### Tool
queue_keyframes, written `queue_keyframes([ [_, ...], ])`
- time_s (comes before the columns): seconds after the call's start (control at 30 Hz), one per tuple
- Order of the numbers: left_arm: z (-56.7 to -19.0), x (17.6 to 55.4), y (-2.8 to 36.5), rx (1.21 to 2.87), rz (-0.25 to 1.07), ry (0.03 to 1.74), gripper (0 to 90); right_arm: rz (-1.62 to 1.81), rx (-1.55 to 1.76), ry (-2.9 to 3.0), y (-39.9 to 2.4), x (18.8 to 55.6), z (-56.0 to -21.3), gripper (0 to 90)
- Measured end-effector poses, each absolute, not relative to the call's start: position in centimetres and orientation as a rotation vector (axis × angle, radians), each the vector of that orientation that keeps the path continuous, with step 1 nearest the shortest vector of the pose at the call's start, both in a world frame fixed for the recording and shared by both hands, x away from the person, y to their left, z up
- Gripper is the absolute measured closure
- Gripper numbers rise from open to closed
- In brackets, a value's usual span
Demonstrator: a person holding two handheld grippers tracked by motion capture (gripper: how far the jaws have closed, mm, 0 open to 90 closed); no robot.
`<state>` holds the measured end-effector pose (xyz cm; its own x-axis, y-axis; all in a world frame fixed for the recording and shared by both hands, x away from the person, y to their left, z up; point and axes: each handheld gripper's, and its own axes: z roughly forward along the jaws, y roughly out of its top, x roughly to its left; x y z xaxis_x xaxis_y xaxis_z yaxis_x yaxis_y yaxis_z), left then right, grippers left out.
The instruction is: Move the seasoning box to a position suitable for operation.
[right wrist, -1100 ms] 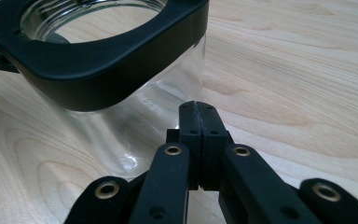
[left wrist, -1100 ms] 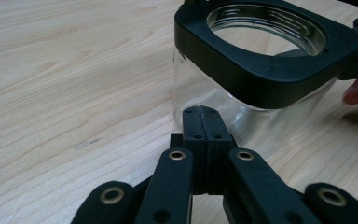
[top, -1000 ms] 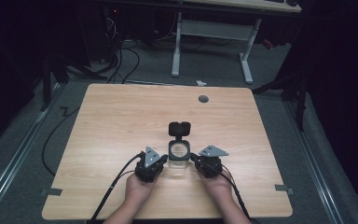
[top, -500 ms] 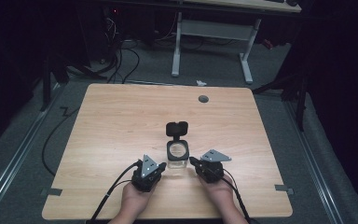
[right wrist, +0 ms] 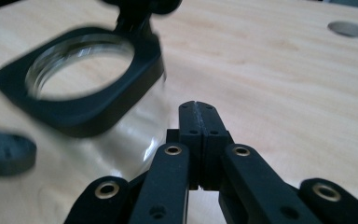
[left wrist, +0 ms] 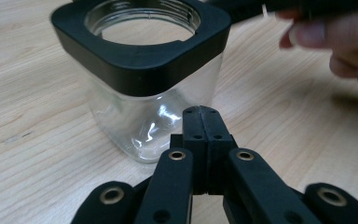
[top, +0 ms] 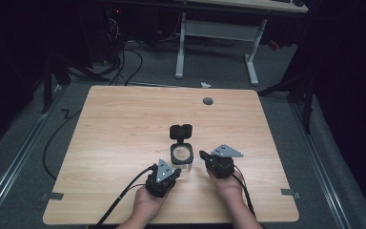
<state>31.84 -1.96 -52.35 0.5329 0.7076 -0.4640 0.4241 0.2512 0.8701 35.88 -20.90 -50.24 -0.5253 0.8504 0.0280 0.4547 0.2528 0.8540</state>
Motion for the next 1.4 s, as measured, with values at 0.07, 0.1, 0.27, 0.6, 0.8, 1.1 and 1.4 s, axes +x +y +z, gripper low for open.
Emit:
queue_keyframes([
  [0.07,-52.5,32.0,-2.1,1.378,0.261,1.077,90.0,1.201,1.187,2.079,-20.9,36.1,-50.1,89.9],
  [0.1,-52.6,32.2,-2.0,1.379,0.265,1.082,90.0,1.205,1.194,2.068,-20.8,36.5,-49.9,90.0],
  [0.27,-52.8,32.3,-1.8,1.380,0.280,1.090,90.0,1.211,1.197,2.041,-20.5,38.1,-49.2,89.9],
  [0.6,-53.0,32.6,-1.5,1.378,0.289,1.096,90.0,1.249,1.203,1.986,-20.2,40.8,-47.9,90.0],
  [0.8,-52.9,32.7,-1.4,1.374,0.281,1.093,90.0,1.283,1.177,1.947,-19.3,42.1,-46.2,90.0],
  [1.1,-52.8,32.9,-1.3,1.369,0.275,1.096,90.0,1.301,1.146,1.943,-18.4,42.8,-44.9,90.0],
  [1.4,-52.8,32.8,-1.3,1.371,0.273,1.092,90.0,1.324,1.128,1.920,-18.4,42.3,-44.1,90.0],
])
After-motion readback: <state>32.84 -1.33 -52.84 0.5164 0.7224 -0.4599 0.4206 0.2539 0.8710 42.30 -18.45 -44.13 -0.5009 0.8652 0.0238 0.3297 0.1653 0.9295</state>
